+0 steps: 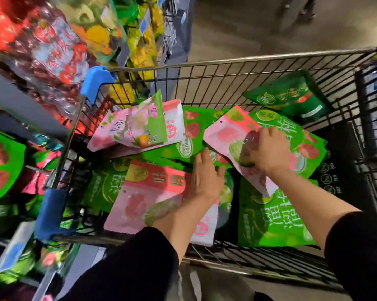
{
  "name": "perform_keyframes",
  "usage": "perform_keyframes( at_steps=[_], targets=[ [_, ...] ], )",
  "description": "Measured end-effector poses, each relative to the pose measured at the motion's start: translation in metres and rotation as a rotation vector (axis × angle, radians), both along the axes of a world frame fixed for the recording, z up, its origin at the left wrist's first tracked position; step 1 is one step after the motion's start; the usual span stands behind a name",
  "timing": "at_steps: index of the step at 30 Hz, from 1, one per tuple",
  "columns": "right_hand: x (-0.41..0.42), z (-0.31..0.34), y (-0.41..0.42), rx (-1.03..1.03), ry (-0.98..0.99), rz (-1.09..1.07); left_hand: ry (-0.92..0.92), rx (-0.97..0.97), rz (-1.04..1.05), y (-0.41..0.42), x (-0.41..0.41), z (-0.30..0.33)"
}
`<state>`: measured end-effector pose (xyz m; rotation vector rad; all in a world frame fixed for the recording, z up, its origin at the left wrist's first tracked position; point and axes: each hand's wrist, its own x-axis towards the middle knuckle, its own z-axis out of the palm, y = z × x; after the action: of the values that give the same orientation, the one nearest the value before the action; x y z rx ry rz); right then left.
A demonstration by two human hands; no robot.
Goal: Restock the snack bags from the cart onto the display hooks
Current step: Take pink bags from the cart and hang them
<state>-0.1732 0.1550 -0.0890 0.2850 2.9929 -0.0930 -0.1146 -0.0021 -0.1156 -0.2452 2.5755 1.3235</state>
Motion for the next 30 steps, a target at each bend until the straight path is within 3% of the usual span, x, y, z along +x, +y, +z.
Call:
perform_keyframes(
  at_steps=[3,6,11,16,19,22,25,30],
  targets=[
    [-0.028,0.005,0.026,-0.146,-0.205,-0.165,-0.049,0.015,0.034,0.005,-0.004,0.001],
    [-0.028,0.002,0.036,-0.256,-0.298,-0.078,-0.05,0.046,0.132,0.017,-0.007,-0.002],
    [0.005,-0.034,0.05,-0.615,-0.202,-0.107,0.01,0.116,0.336,0.047,-0.008,-0.009],
    [0.024,-0.02,0.041,-0.962,0.028,-0.032,0.093,0.258,0.511,0.043,-0.006,0.008],
    [0.026,-0.007,0.026,-1.078,0.045,0.082,0.116,0.387,0.586,0.028,0.008,0.023],
    [0.028,0.004,-0.003,-1.194,-0.021,0.19,0.163,0.329,0.602,0.01,0.026,0.034],
    [0.028,0.009,-0.039,-1.193,-0.121,0.3,0.281,0.301,0.735,-0.022,0.045,0.041],
    [0.036,0.008,-0.09,-1.017,-0.238,0.424,0.452,0.122,1.036,-0.079,0.072,0.079]
  ],
)
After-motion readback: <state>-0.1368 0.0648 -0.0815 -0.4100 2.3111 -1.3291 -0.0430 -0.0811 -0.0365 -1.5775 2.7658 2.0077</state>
